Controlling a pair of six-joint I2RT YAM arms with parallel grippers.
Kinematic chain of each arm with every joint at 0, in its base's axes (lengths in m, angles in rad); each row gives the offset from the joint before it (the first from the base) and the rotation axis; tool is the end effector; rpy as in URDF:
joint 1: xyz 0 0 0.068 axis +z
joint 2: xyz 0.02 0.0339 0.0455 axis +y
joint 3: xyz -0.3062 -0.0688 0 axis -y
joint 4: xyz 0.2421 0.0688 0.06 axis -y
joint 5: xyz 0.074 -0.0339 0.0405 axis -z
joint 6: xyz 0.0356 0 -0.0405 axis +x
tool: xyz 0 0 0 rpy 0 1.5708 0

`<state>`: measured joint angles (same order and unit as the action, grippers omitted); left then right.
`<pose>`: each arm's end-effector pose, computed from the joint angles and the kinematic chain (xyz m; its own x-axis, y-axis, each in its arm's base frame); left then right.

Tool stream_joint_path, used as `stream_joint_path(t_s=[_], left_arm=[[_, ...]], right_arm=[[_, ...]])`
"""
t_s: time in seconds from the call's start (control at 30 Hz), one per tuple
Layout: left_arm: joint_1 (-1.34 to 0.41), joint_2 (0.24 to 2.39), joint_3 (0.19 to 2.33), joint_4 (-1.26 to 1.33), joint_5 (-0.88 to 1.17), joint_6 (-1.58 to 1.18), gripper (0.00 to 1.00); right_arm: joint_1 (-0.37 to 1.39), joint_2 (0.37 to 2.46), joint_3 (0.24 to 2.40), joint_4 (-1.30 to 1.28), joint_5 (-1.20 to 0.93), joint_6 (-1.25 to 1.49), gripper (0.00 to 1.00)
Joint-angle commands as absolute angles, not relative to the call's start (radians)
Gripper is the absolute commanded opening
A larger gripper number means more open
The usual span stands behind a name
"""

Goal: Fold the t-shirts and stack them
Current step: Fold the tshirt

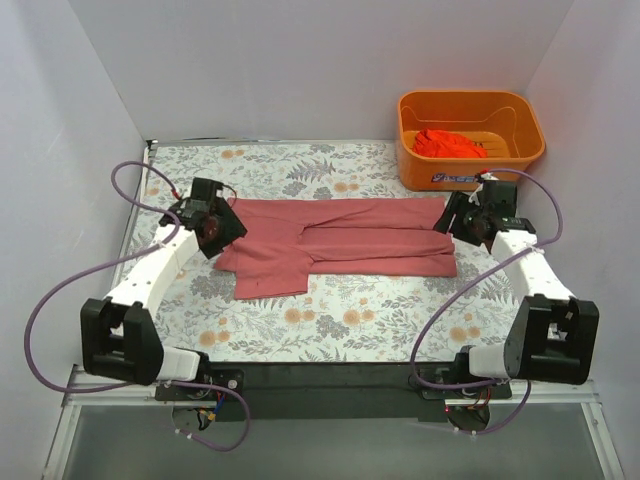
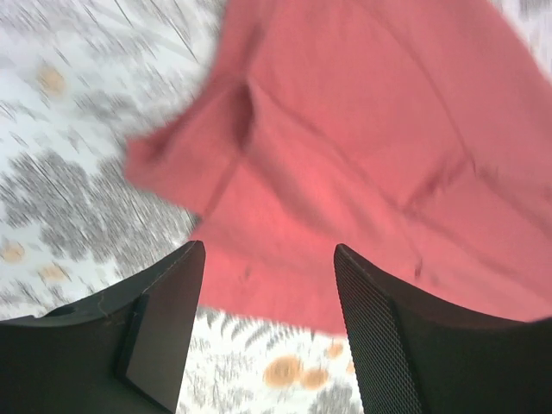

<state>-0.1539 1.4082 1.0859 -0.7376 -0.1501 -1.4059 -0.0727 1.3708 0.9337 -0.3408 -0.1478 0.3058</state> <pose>0.2701 -0.0365 0.3006 -0.2197 -0.9529 -0.2089 -0.8373 0.2941 -0.4609 0.2813 -0.0152 0.2888 -0.6773 0.3479 -0.6482 0.1795 0.9326 0.3130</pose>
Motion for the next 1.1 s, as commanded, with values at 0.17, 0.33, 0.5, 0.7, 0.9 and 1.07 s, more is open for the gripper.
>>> stream_joint_path(t_s=[0.17, 0.33, 0.5, 0.7, 0.9, 1.07], left_arm=[[-0.385, 1.304, 0.885, -0.819, -0.176, -1.506, 0.52], [-0.475, 1.370, 0.876, -0.802, -0.227, -1.546, 0.47], [-0.534, 1.459, 0.899, -0.793, -0.278, -1.557, 0.40], [-0.548, 1.509, 0.876, -0.747, -0.298, -1.569, 0.37], [-0.557, 1.552, 0.862, -0.723, -0.308, -1.578, 0.28], [-0.558, 1.534, 0.856, -0.721, -0.310, -1.575, 0.09]], right_arm=[[0.119, 1.194, 0.830, -0.402, -0.078, 0.262, 0.72], [0.178, 1.131, 0.764, -0.403, -0.123, 0.278, 0.72], [0.193, 1.121, 0.726, -0.400, -0.140, 0.268, 0.72], [0.196, 1.112, 0.683, -0.388, -0.150, 0.256, 0.72], [0.196, 1.126, 0.661, -0.385, -0.163, 0.239, 0.72], [0.196, 1.134, 0.657, -0.385, -0.166, 0.235, 0.72]])
